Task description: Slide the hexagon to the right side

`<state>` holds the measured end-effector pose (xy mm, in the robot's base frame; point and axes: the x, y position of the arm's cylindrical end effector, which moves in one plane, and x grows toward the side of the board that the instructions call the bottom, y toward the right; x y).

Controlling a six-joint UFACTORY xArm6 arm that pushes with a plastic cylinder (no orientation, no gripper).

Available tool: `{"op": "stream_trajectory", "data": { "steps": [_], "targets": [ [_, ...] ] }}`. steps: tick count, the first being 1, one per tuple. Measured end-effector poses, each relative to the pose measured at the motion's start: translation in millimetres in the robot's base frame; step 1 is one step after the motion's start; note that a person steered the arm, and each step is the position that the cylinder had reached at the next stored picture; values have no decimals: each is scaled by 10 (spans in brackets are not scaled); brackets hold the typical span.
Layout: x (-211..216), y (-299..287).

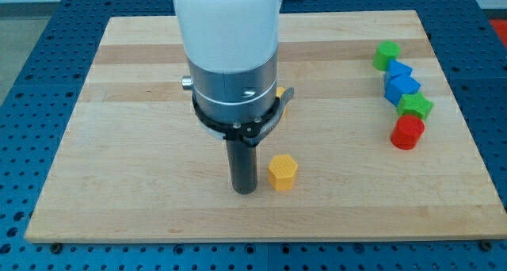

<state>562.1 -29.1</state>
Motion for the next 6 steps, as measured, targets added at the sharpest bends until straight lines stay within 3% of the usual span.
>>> {"op": "stream_trajectory", "data": {
  "steps": [2, 6],
  "targets": [
    [-164, 170],
    [-124, 1099]
  ]
}}
